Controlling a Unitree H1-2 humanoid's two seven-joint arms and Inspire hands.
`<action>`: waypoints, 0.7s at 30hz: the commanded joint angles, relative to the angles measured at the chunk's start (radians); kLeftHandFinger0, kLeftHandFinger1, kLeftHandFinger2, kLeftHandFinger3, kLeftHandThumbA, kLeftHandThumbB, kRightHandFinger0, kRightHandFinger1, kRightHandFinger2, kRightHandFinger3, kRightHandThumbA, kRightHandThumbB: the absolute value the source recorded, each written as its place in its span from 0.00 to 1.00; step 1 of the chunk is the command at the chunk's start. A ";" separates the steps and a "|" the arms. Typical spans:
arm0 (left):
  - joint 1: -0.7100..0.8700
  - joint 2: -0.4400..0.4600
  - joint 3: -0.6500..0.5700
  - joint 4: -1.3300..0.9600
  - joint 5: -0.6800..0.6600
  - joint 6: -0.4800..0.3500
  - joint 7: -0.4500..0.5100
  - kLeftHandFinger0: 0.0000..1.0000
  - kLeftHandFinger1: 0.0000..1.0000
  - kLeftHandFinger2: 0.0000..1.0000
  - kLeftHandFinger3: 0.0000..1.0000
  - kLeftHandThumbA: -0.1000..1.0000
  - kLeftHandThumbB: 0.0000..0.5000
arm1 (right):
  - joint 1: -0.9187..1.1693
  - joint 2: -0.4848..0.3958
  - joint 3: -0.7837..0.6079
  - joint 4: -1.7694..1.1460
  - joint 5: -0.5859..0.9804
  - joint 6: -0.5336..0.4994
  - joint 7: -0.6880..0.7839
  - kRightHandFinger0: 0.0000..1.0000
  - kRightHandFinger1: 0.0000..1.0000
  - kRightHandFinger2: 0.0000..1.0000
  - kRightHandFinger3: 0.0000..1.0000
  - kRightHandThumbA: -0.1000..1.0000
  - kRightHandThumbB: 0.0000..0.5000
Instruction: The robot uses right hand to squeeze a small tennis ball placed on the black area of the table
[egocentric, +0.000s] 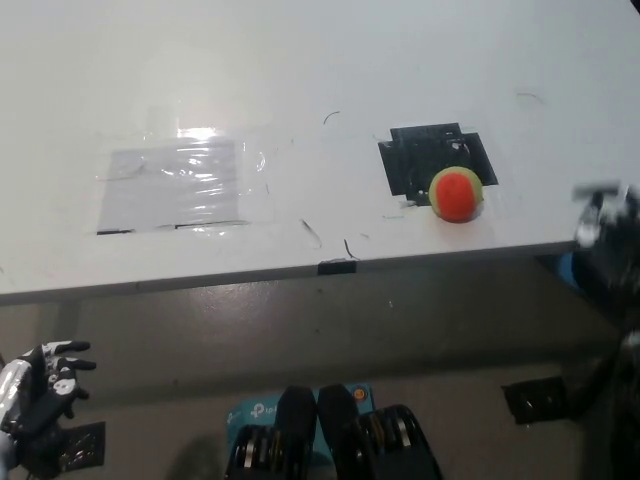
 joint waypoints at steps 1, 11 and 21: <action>-0.008 0.023 0.006 -0.016 0.000 -0.016 -0.013 0.28 0.39 0.52 0.61 0.25 0.42 | -0.155 -0.045 0.017 -0.043 -0.012 0.026 0.025 0.00 0.00 0.03 0.53 0.21 0.41; -0.017 0.021 0.007 -0.015 -0.002 -0.014 -0.013 0.25 0.34 0.49 0.59 0.28 0.46 | -0.303 -0.164 0.243 -0.026 -0.209 0.208 0.128 1.00 1.00 1.00 1.00 0.53 0.82; -0.022 0.026 0.007 -0.029 -0.002 0.007 -0.014 0.26 0.34 0.49 0.60 0.24 0.43 | -0.333 -0.214 0.417 0.097 -0.302 0.350 0.227 1.00 1.00 1.00 1.00 0.73 0.98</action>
